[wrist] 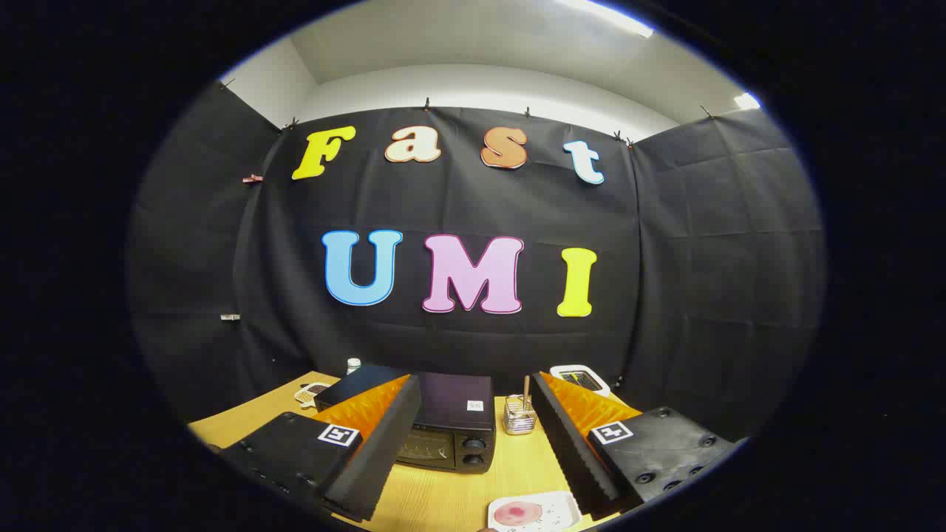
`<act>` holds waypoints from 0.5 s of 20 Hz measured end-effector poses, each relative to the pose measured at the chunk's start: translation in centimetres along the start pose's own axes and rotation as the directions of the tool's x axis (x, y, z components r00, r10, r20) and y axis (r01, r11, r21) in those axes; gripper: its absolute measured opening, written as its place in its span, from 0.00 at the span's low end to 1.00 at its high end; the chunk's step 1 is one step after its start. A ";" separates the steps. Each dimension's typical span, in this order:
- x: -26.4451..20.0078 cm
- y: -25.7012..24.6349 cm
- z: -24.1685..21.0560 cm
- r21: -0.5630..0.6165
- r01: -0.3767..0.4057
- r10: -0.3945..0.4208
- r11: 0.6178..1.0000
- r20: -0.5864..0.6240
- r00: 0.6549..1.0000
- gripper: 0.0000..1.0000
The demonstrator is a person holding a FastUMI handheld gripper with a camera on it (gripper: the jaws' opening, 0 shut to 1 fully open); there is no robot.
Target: Open the toaster oven, put the food inside, and close the toaster oven door.
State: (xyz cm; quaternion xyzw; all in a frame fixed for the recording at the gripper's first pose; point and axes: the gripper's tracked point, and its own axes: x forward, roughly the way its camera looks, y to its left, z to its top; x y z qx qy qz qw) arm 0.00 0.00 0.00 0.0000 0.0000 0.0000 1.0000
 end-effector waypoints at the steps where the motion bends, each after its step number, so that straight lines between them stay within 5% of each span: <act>1: 0.1 0.0 0.0 0.002 0.002 -0.002 1.000 -0.002 1.000 0.98; 10: 0.8 0.2 -0.8 -0.001 -0.003 0.003 1.000 -0.020 1.000 0.98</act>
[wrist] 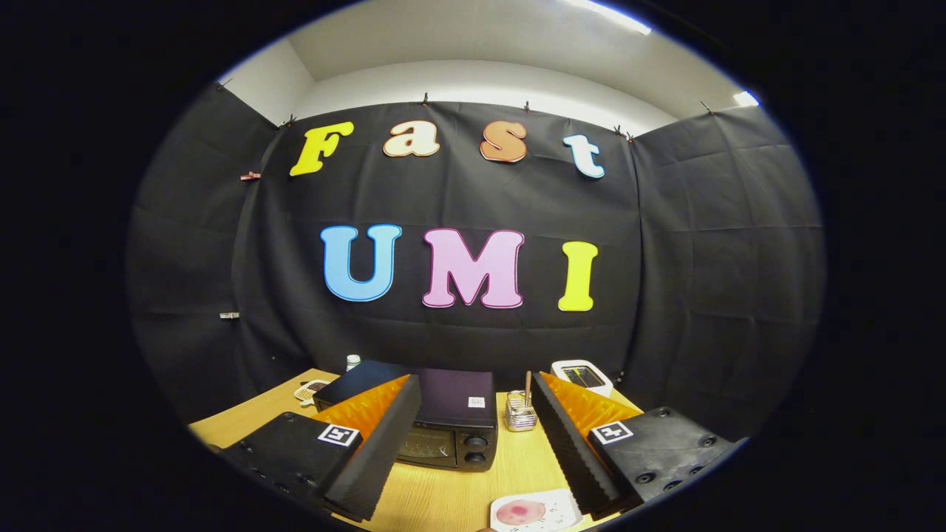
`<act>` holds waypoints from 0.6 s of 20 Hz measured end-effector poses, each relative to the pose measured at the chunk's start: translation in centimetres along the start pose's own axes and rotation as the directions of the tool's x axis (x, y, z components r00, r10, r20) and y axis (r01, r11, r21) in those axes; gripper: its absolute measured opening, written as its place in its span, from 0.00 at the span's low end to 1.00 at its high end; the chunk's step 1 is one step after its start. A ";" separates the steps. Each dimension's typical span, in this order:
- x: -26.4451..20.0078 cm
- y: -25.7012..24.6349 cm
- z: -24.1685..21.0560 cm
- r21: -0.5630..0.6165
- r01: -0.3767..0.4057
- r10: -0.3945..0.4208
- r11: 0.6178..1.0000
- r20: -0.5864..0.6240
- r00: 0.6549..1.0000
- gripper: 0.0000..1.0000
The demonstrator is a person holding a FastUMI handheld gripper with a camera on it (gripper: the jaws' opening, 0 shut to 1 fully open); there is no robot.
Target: Open the toaster oven, put the food inside, and close the toaster oven door.
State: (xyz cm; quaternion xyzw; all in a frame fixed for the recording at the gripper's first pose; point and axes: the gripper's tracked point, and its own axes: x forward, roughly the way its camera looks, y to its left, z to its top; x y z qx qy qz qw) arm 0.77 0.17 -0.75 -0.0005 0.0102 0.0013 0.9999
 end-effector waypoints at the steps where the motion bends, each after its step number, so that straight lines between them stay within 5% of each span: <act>1: 0.0 0.1 -0.1 0.000 -0.002 0.002 1.000 -0.002 1.000 0.98; 12: 0.8 0.8 -0.8 -0.004 -0.012 0.012 1.000 -0.024 1.000 0.98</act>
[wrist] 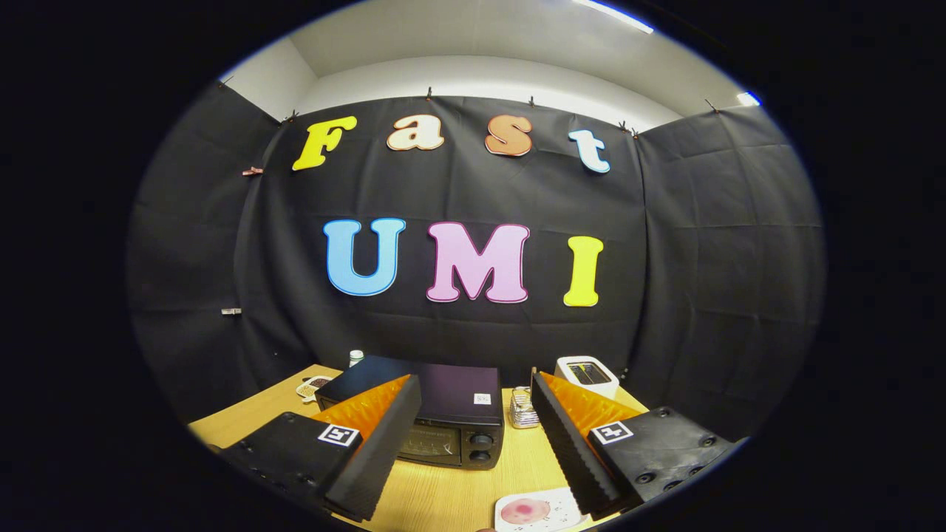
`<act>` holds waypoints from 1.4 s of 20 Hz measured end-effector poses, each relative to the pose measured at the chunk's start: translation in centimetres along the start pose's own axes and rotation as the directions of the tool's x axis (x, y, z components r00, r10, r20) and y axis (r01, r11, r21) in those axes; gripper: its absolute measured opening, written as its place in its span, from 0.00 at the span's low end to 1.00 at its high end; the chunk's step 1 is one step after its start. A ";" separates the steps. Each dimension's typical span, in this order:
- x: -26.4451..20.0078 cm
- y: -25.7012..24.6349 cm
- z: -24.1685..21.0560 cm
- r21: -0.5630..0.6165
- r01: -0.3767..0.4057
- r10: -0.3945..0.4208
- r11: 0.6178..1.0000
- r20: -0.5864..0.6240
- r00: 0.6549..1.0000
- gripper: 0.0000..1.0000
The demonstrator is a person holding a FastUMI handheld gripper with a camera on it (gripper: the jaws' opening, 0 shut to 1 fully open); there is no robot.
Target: Open the toaster oven, put the food inside, and close the toaster oven door.
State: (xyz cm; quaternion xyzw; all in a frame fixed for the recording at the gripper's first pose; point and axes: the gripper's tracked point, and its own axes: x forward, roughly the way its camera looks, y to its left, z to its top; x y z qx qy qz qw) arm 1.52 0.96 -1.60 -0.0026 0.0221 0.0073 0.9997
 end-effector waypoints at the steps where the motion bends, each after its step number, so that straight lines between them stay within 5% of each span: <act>1: 0.2 0.0 -0.2 -0.001 0.003 -0.003 1.000 -0.006 1.000 0.98; 20: 6.1 5.1 -3.7 0.013 -0.024 0.025 1.000 -0.094 0.995 0.98; 28: 9.9 9.1 -9.1 0.085 -0.014 0.034 0.996 -0.230 0.973 0.98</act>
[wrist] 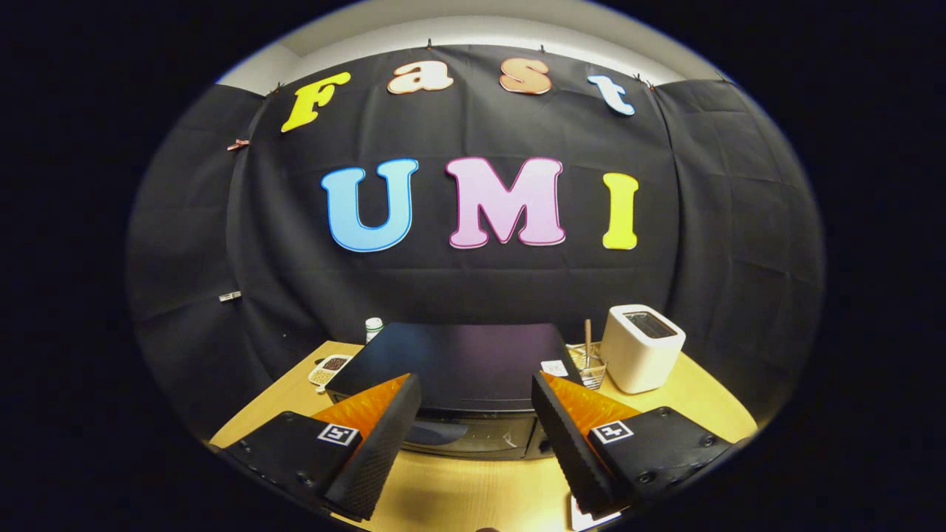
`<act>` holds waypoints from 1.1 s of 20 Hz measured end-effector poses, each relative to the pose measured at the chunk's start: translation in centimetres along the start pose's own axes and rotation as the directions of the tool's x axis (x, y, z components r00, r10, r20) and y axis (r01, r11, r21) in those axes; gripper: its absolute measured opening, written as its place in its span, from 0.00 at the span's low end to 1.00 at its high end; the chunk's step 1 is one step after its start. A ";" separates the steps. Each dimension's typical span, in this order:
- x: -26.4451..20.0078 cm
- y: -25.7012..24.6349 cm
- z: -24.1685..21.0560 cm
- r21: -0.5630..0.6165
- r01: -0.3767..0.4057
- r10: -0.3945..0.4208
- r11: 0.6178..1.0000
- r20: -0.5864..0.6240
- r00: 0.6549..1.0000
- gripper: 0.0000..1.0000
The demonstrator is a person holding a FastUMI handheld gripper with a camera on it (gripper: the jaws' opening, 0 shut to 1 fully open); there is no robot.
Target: Open the toaster oven, put the food inside, and close the toaster oven door.
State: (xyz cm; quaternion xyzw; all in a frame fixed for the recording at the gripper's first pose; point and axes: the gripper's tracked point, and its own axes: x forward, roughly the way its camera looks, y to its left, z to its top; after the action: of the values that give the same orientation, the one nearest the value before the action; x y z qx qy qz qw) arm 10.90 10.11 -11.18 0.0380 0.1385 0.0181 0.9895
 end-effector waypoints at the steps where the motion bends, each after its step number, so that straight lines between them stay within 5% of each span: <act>1: 0.5 0.1 -0.6 0.002 0.008 -0.008 1.000 -0.017 1.000 0.98; 15: 5.7 5.3 -8.4 -0.059 0.014 -0.026 0.998 -0.207 0.978 0.99; 22: 5.8 5.4 -8.4 -0.025 0.032 -0.036 0.999 -0.220 0.975 0.99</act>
State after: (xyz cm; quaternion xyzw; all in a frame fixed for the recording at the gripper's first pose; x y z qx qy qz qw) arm 14.02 16.36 -20.36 0.0227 0.2476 0.0067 0.9686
